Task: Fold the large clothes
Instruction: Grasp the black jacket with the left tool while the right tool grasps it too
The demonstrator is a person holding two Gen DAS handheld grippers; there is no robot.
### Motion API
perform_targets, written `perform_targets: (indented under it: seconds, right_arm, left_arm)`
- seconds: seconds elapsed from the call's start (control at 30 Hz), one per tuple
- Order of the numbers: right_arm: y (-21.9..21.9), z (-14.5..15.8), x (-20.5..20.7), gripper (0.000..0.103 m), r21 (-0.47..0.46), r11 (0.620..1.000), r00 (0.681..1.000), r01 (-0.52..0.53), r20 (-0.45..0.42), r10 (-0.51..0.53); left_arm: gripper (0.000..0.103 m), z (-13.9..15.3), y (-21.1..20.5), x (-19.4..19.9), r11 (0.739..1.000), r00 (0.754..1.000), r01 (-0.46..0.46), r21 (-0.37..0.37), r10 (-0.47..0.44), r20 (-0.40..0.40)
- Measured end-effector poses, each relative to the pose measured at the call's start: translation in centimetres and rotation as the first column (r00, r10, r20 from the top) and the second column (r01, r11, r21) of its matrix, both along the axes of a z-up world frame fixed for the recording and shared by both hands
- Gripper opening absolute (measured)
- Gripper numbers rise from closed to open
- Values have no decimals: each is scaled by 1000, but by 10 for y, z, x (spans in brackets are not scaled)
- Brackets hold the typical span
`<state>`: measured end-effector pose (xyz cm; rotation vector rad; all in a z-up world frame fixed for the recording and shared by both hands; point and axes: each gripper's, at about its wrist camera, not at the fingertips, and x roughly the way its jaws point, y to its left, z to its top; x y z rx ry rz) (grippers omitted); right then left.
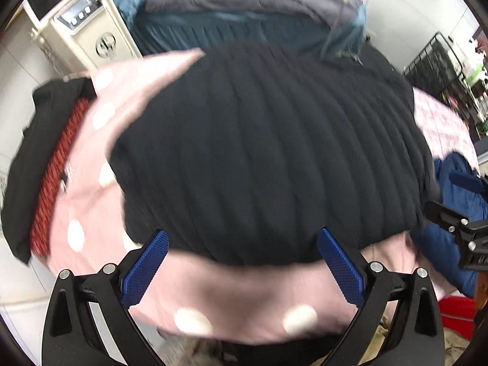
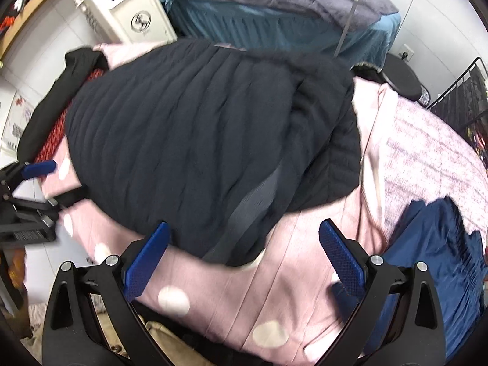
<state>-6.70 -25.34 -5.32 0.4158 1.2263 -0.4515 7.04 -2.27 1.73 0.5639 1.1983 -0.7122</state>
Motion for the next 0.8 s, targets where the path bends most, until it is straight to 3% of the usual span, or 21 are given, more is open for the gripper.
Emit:
perform_targets:
  seconds: [0.1, 0.17, 0.27, 0.37, 0.5, 0.57, 0.6, 0.63, 0.73, 0.8]
  right_arm:
    - [-32, 1, 10, 97, 2, 999, 999, 49, 19, -49]
    - [-57, -2, 17, 97, 38, 994, 994, 102, 43, -103]
    - [-89, -15, 27, 97, 143, 973, 979, 182, 69, -193]
    - [-110, -31, 43, 97, 247, 939, 960, 240, 86, -268]
    - [-116, -52, 59, 94, 273, 910, 939, 312, 53, -339]
    - [-109, -56, 64, 80, 233, 922, 944, 310, 40, -328]
    - [-104, -55, 66, 67, 202, 933, 949, 298, 41, -312]
    - [-96, -53, 68, 52, 159, 947, 956, 278, 47, -288]
    - [-80, -43, 66, 31, 83, 970, 970, 229, 69, -234]
    - [-71, -39, 61, 27, 67, 976, 974, 206, 77, -211]
  left_arm:
    - [97, 7, -6, 52, 1000, 998, -9, -24, 10, 65]
    - [97, 3, -8, 83, 999, 998, -35, -21, 36, 48]
    - [97, -10, -7, 133, 992, 990, -84, -98, 72, -118]
    - [97, -30, -10, 172, 979, 950, -145, -141, 98, -297]
    - [95, -60, -22, 184, 978, 908, -113, -176, 29, -418]
    - [93, -70, -26, 177, 978, 894, -100, -183, 7, -448]
    - [90, -74, -27, 174, 978, 890, -86, -188, -9, -457]
    - [79, -78, -30, 168, 980, 889, -61, -190, -33, -456]
    - [53, -84, -31, 153, 983, 894, -25, -180, -59, -445]
    - [44, -84, -30, 141, 984, 894, -11, -178, -70, -442]
